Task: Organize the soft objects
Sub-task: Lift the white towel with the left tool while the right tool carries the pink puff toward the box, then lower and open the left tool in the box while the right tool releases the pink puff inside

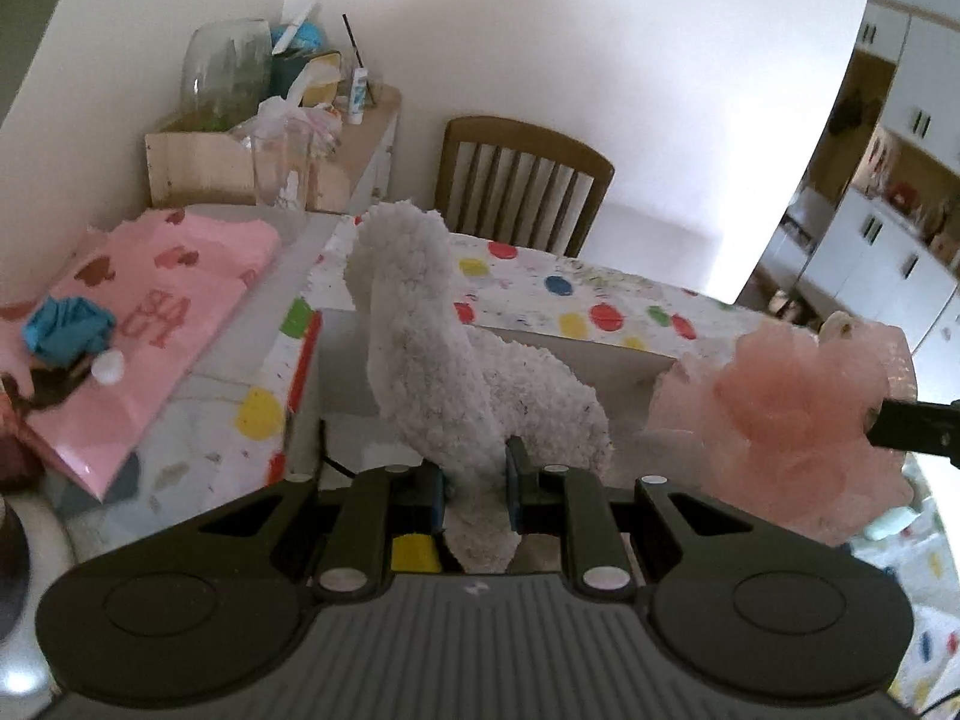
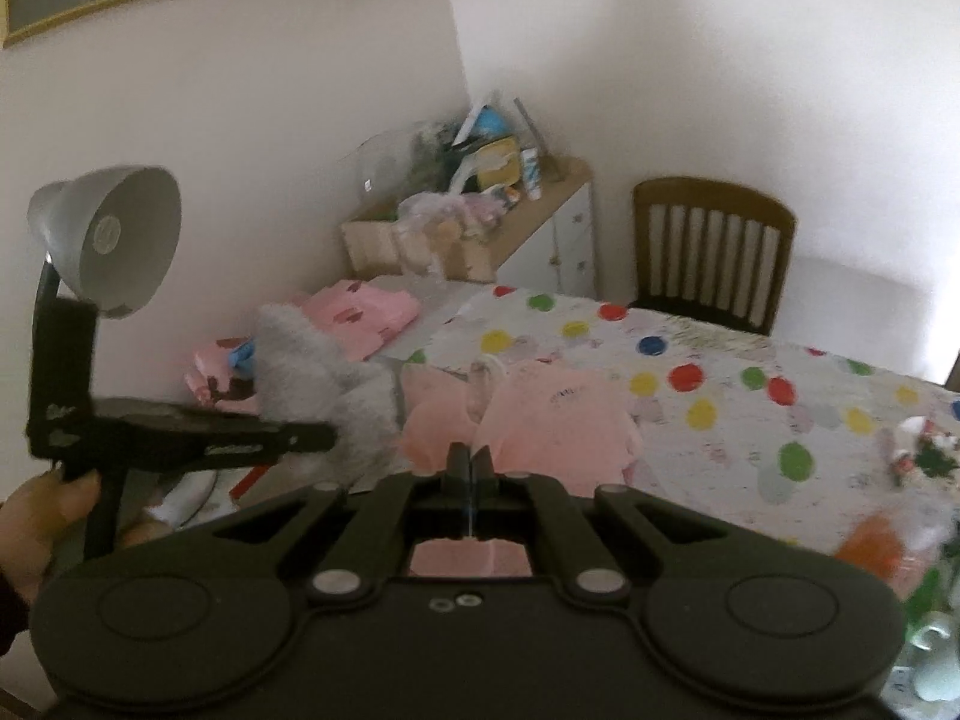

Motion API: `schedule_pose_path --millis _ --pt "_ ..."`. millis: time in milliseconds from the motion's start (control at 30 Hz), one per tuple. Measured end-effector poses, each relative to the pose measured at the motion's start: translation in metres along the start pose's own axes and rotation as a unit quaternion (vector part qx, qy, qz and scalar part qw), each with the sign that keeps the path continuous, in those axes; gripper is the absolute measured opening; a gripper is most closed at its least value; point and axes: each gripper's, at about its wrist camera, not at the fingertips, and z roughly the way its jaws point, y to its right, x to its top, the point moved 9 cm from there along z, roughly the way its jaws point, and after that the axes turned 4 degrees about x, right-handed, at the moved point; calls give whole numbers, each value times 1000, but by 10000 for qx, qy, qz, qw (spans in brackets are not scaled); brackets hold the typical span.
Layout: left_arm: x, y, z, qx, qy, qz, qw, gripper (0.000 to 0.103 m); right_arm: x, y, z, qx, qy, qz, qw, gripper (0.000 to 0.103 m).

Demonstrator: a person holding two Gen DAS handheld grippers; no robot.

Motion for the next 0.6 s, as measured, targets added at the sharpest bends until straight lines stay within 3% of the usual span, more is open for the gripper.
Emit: schedule_pose_path --millis 400,600 --pt "4 -3 61 349 -434 827 9950 19 -25 -33 61 433 -582 -224 9971 0" --pt "-1 0 87 305 -724 944 9924 19 -39 -38 82 421 -843 -342 9950 0"
